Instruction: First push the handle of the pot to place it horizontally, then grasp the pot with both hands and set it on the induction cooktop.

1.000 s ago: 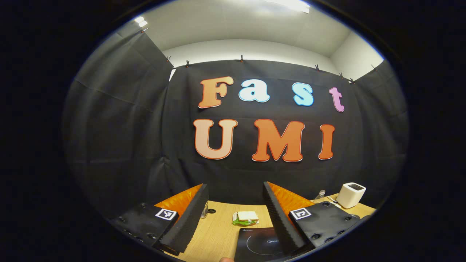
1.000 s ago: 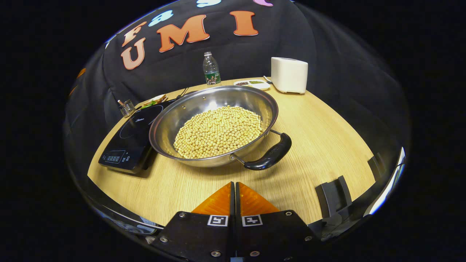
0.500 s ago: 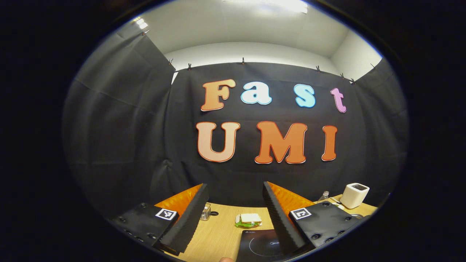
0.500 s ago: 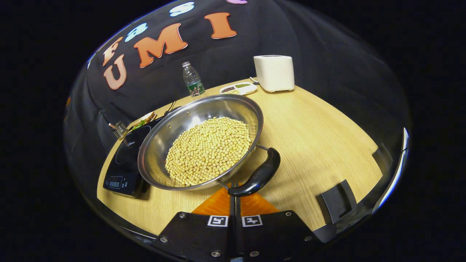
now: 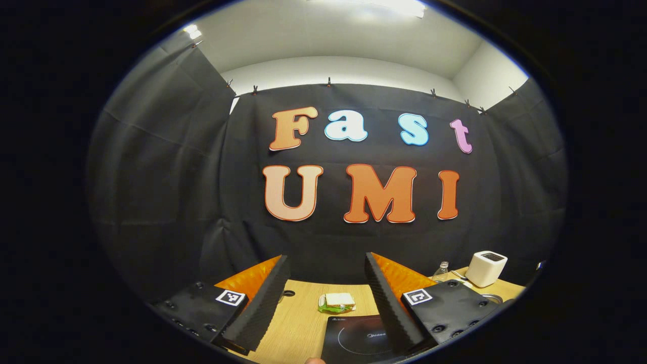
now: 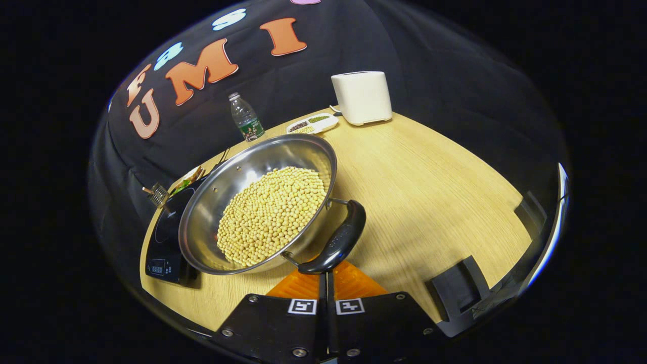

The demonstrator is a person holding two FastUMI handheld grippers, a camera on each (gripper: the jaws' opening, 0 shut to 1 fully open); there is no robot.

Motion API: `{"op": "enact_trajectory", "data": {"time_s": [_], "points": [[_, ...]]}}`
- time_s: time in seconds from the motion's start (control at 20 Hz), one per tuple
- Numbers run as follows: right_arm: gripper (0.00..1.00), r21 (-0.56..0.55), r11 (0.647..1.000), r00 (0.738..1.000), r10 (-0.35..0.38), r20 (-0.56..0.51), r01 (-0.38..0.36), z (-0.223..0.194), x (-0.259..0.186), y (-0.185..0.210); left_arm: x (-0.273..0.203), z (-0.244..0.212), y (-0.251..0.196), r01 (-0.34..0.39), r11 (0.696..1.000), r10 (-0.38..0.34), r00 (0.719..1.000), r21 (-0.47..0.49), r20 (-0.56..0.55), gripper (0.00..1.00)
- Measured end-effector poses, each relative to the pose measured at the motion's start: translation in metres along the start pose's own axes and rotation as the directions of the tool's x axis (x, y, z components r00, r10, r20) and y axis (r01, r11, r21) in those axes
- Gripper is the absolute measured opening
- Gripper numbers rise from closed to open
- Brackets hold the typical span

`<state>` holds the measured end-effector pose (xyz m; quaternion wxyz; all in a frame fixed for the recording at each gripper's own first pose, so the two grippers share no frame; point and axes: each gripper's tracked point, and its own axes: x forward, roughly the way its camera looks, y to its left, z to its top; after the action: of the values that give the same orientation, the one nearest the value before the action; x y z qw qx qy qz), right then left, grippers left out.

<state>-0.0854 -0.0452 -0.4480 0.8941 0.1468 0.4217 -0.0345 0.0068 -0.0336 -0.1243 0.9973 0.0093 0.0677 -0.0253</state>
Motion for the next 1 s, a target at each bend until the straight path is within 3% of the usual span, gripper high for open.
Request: {"op": "enact_trajectory", "data": {"time_s": [1.0], "points": [[0.00, 0.076, 0.997, 1.000, -0.012, 0.000, 0.012, 0.042, 0.027, -0.029, 0.004, -0.004, -0.002, -0.006, 1.000, 0.006, 1.000, -0.011, -0.009, 0.96]]}}
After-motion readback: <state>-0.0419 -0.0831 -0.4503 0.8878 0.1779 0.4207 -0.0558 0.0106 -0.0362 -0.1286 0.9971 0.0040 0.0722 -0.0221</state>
